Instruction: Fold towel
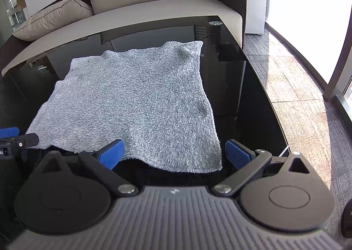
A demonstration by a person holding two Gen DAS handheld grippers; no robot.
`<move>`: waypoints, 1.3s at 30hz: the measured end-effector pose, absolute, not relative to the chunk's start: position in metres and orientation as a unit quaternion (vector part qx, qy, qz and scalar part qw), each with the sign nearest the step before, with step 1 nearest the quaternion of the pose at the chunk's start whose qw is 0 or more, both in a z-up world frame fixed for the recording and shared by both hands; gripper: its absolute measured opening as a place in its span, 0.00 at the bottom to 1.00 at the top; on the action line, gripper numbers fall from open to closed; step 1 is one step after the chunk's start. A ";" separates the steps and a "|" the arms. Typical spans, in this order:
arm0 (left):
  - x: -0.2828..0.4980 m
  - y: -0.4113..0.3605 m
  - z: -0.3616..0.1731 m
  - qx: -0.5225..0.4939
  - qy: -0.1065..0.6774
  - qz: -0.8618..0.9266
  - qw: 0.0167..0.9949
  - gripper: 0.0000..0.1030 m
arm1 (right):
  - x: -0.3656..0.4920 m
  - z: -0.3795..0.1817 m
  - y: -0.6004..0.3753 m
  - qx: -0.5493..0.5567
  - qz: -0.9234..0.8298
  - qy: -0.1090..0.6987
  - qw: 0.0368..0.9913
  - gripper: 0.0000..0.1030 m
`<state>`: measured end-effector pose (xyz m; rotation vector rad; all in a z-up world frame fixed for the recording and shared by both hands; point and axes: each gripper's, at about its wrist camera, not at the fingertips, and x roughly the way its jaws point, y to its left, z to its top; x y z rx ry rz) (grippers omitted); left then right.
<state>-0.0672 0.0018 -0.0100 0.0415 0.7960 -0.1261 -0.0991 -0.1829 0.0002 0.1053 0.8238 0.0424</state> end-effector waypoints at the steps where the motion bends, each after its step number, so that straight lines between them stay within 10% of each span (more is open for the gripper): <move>1: -0.068 0.001 -0.010 0.023 0.385 -0.062 0.920 0.82 | -0.099 0.000 -0.181 0.041 0.019 0.399 0.916 0.86; 19: -0.075 0.005 -0.007 0.034 0.364 -0.071 0.928 0.14 | -0.107 0.005 -0.194 0.072 0.027 0.392 0.917 0.50; 32: -0.076 0.006 -0.007 0.028 0.365 -0.075 0.928 0.06 | -0.116 0.007 -0.214 0.101 0.002 0.391 0.915 0.49; 39: -0.076 0.005 -0.008 0.026 0.364 -0.076 0.928 0.04 | -0.118 0.007 -0.208 0.078 -0.010 0.392 0.917 0.25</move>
